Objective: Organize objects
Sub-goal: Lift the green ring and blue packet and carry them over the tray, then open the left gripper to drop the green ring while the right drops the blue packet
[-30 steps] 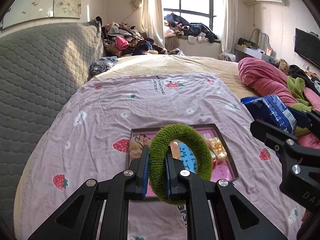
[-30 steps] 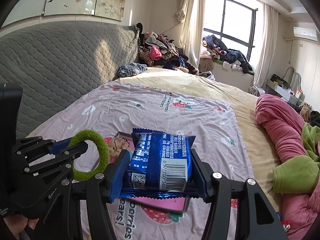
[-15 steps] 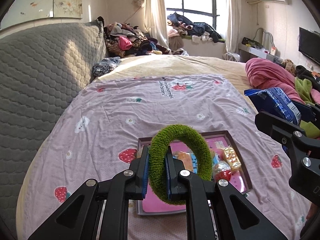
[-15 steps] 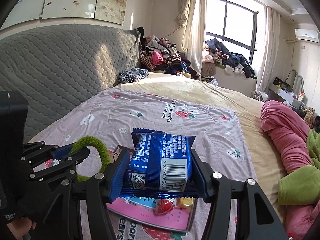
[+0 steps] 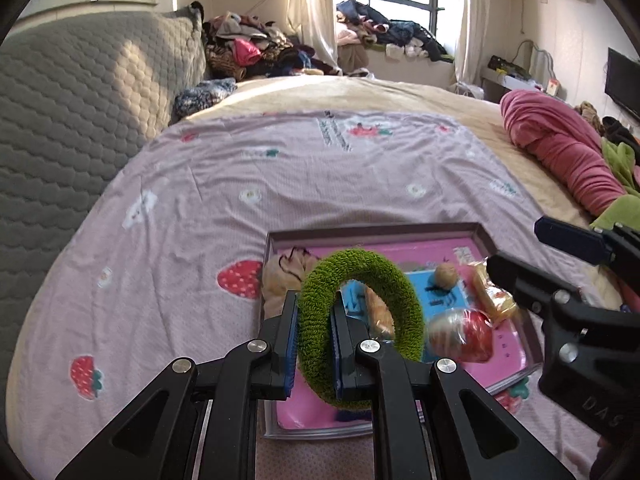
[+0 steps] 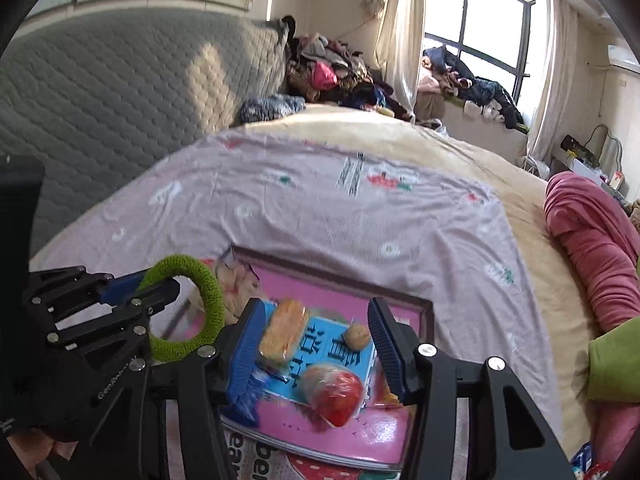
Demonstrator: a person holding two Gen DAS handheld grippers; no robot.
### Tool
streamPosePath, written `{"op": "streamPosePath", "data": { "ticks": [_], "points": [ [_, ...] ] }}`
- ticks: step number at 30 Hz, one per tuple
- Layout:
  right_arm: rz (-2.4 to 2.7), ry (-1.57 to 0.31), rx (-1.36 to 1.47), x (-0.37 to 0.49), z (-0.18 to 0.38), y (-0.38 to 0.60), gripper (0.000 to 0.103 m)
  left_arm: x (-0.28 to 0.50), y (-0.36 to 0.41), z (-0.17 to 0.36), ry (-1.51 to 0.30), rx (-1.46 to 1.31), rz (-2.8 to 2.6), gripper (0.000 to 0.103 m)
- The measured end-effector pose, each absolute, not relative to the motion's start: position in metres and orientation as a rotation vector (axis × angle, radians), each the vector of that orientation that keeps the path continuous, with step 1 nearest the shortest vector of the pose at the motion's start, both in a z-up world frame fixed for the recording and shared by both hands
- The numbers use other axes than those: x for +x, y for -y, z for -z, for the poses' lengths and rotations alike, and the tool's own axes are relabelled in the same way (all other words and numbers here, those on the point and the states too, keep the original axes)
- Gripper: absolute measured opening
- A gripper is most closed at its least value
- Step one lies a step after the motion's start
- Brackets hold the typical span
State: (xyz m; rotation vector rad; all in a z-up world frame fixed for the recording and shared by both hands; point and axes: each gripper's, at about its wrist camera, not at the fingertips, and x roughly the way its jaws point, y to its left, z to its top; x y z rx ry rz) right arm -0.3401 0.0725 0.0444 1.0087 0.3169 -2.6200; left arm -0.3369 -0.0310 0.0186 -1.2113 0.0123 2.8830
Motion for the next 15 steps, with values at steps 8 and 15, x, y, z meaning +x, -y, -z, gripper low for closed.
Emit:
{"op": "streamPosePath", "data": {
  "ticks": [8, 15],
  "points": [
    [2.588, -0.324, 1.071, -0.346, -0.007, -0.072, 0.054, -0.347, 0.038, 0.022, 0.008, -1.281, -2.85, 0.014],
    [2.565, -0.333, 1.121, -0.349, 0.018, -0.071, 0.052, -0.349, 0.041, 0.04, -0.013, -1.321, -2.841, 0.014]
  ]
}}
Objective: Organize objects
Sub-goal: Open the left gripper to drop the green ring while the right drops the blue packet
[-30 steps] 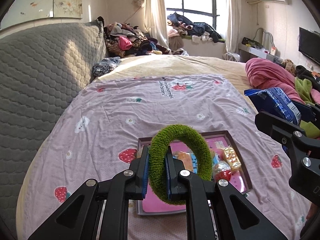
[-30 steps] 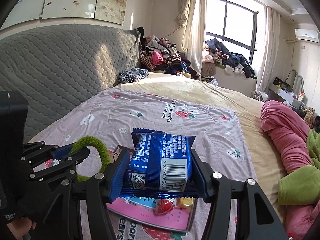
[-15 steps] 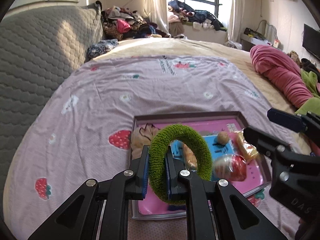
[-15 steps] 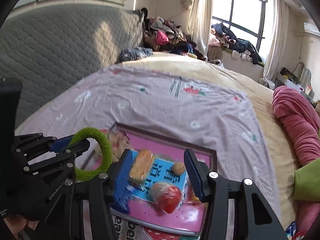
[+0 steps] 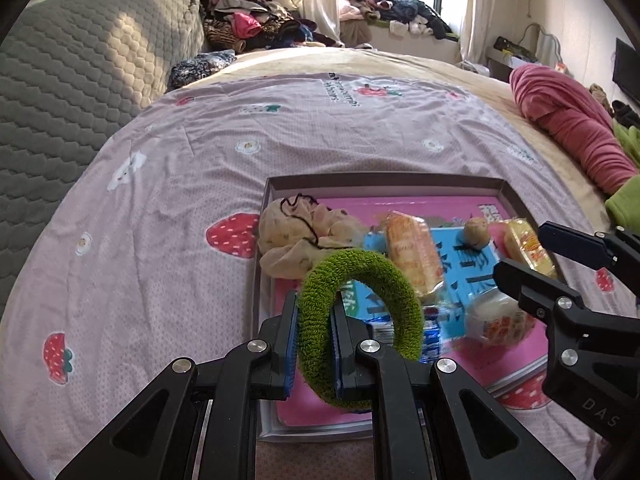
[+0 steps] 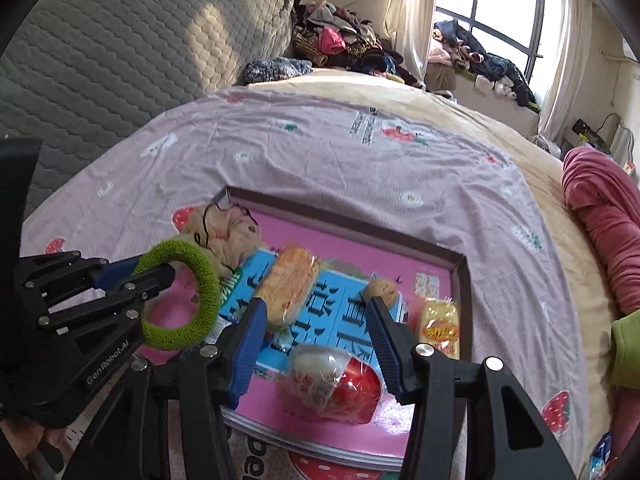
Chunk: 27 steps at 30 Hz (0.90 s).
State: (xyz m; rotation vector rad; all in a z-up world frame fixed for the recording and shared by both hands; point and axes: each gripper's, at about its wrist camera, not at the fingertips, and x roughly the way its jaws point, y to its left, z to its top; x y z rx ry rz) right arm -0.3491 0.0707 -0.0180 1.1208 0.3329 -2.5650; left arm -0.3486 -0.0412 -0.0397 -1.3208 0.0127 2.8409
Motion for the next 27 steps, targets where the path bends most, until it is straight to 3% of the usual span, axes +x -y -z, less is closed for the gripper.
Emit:
{"op": "streamPosePath", "data": {
  "ticks": [27],
  "points": [
    [2.578, -0.279, 1.154, -0.348, 0.048, -0.085, 0.052, -0.352, 0.042, 0.078, -0.028, -1.384, -2.829, 0.016]
  ]
}}
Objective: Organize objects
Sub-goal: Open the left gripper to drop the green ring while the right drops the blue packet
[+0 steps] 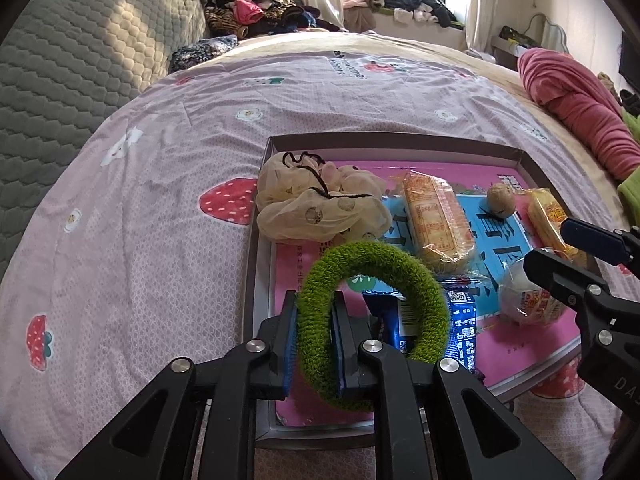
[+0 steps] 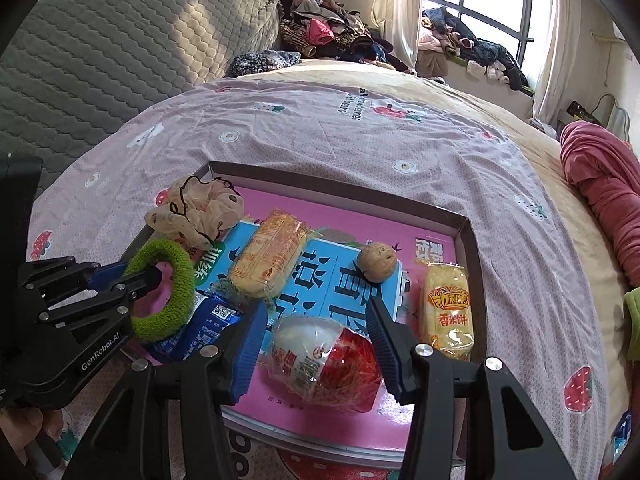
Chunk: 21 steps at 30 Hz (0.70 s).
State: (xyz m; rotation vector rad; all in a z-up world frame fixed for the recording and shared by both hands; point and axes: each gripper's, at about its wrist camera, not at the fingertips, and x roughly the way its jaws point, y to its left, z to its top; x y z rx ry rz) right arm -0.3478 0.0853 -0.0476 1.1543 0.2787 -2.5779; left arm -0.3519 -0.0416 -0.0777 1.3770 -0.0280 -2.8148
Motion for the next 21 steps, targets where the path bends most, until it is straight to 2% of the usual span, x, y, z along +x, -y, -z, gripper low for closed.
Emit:
{"op": "streamPosePath", "data": {
  "ticks": [3, 4, 7, 16, 21],
  "points": [
    [2.583, -0.274, 1.148, -0.347, 0.046, -0.086, 0.052, -0.351, 0.041, 0.078, 0.028, 1.367, 2.818, 0.023],
    [2.585, -0.272, 1.148, -0.347, 0.046, -0.086, 0.052, -0.351, 0.041, 0.078, 0.03, 1.367, 2.815, 0.028],
    [2.589, -0.271, 1.148, -0.347, 0.046, -0.087, 0.052, -0.349, 0.041, 0.078, 0.038, 1.352, 2.818, 0.053],
    [2.599, -0.268, 1.143, -0.347, 0.044, -0.087, 0.052, -0.343, 0.041, 0.072, 0.04, 1.335, 2.844, 0.061],
    [2.604, -0.269, 1.137, -0.345, 0.04, -0.087, 0.052, -0.34, 0.04, 0.065, 0.045, 1.319, 2.849, 0.07]
  ]
}}
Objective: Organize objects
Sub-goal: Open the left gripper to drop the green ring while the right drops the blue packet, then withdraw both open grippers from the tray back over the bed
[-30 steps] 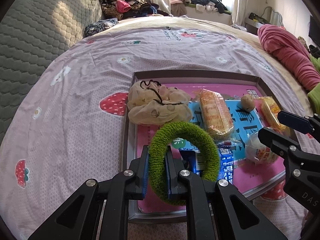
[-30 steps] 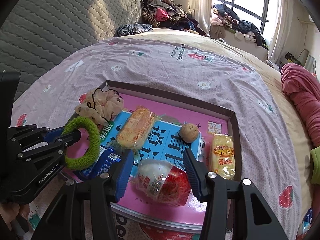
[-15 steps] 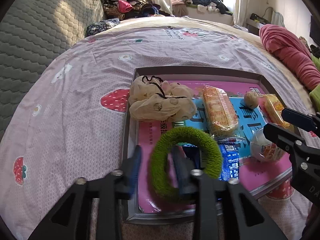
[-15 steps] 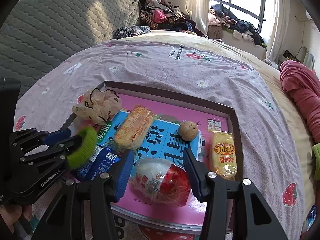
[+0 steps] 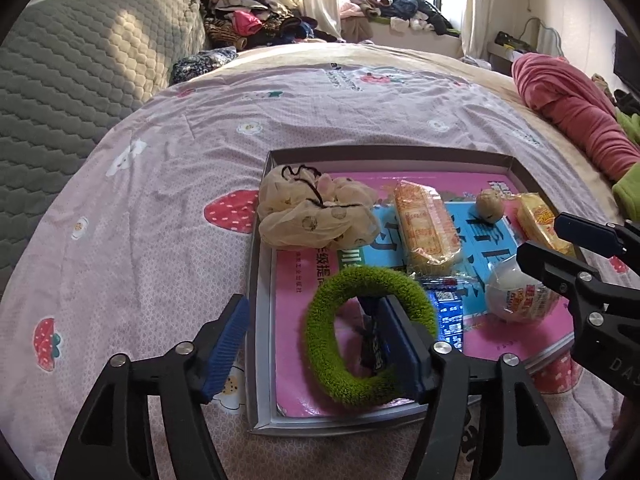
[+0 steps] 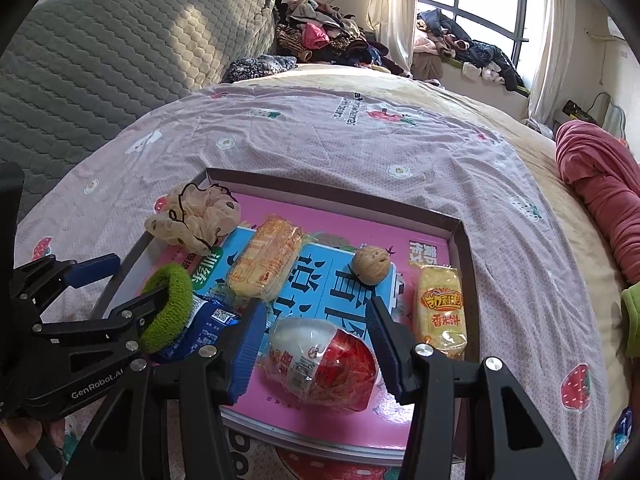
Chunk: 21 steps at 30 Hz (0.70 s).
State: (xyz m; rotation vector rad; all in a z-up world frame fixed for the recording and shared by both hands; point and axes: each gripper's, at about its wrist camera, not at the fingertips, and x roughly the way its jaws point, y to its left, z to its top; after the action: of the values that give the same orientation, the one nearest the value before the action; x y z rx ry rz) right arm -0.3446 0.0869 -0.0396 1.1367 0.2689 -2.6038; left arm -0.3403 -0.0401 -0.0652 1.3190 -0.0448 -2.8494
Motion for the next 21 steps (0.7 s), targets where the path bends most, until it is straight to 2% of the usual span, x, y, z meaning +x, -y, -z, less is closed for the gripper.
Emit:
{"op": "streamPosePath", "data": {
  "ticks": [9, 11, 15, 21],
  "points": [
    [2.62, -0.263, 1.116, -0.336, 0.025, -0.091, 0.052, -0.332, 0.039, 0.051, 0.04, 1.307, 2.859, 0.077],
    [2.62, -0.264, 1.112, -0.334, 0.021, -0.092, 0.058, -0.33, 0.04, 0.047, 0.035, 1.309, 2.858, 0.078],
    [2.629, -0.269, 1.097, -0.328, 0.011, -0.094, 0.061, -0.325, 0.04, 0.038, 0.045, 1.296, 2.854, 0.081],
    [2.643, -0.26, 1.067, -0.317, -0.005, -0.098, 0.071, -0.314, 0.04, 0.022, 0.049, 1.271, 2.853, 0.082]
  ]
}}
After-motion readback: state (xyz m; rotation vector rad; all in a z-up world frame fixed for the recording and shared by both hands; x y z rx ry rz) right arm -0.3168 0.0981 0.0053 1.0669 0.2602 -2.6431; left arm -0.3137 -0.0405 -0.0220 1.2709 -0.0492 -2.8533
